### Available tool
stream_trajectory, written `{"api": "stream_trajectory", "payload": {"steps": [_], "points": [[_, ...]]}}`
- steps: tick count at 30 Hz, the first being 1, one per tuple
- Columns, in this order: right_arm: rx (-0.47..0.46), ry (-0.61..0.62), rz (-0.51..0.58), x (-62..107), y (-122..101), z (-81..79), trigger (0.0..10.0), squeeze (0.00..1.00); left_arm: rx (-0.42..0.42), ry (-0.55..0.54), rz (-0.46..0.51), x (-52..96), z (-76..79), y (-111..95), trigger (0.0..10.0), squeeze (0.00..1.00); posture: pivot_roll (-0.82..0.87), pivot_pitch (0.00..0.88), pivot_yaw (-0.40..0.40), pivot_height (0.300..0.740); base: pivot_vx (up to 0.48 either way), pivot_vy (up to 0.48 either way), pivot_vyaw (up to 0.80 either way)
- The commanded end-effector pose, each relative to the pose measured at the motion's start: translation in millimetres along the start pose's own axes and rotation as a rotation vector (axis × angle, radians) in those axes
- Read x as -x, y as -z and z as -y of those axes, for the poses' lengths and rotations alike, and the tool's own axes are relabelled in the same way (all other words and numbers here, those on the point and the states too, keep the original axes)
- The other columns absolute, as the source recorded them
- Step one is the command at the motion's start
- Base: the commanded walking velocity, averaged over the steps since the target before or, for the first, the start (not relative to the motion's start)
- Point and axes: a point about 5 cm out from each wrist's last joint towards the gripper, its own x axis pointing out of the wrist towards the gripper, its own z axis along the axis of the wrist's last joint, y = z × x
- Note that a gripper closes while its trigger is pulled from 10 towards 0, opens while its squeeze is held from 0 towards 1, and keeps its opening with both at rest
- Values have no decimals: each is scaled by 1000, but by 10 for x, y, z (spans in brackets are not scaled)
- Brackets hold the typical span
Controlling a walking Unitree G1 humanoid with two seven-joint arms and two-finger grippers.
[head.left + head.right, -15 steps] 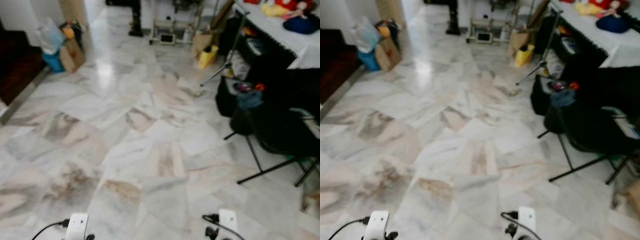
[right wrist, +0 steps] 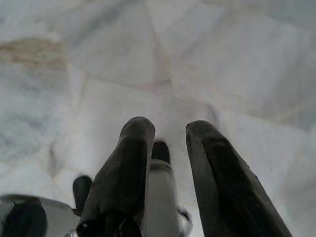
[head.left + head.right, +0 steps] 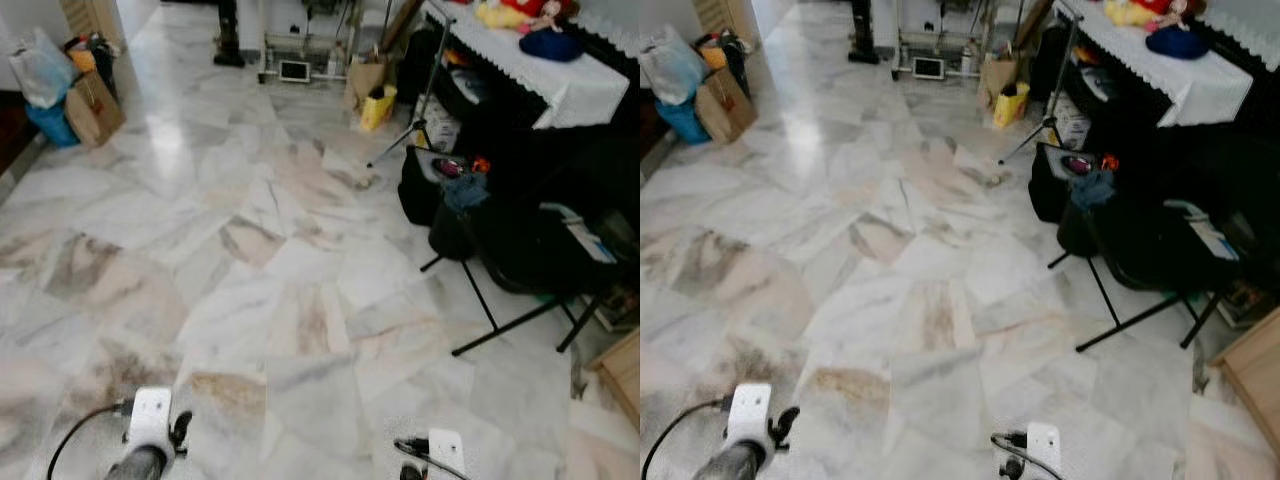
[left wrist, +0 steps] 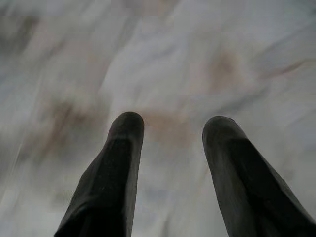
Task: Hang keys on a hook
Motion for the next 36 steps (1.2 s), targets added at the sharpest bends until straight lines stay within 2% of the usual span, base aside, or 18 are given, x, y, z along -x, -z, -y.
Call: {"api": "stream_trajectory", "payload": {"steps": [1,4,6,11,12,13,15,19,22,29,36], "points": [[-15,6,-10,8,49,-3,10000,0,17,6,-15,40,27,80,10000,0,266,9,-43,733,0,0,-706],[0,2,-17,18,86,21,10000,0,21,19,-25,49,79,114,10000,0,245,14,-45,733,0,0,-706],[23,14,-22,31,117,92,10000,0,71,8,-57,53,81,164,10000,0,226,18,-39,733,0,0,-706],[1,44,-10,46,116,213,10000,0,87,4,-130,101,75,292,10000,0,200,18,-16,733,0,0,-704],[1,52,-9,52,122,244,10000,0,79,2,-163,127,71,355,10000,0,193,17,-2,733,0,0,-706],[-13,76,-6,62,131,296,10000,0,47,-21,-262,212,15,529,10000,0,201,18,7,733,0,0,-706],[-38,97,-3,67,134,327,10000,0,19,-42,-336,290,-42,659,10000,0,209,11,10,733,0,0,-703],[-85,97,17,41,56,263,10000,0,-23,-74,-412,393,-175,785,10000,0,188,5,-2,733,0,0,-698],[-45,56,16,24,21,182,10000,0,-45,-74,-426,394,-204,786,10000,0,191,1,-19,733,0,0,-694],[59,-2,14,-6,-58,34,10000,0,42,-169,-393,336,-310,689,10000,0,204,0,-52,733,0,0,-690],[13,24,50,-25,-170,-12,10000,0,36,-142,-406,303,-280,665,10000,0,149,0,-8,733,0,0,-238]]}}
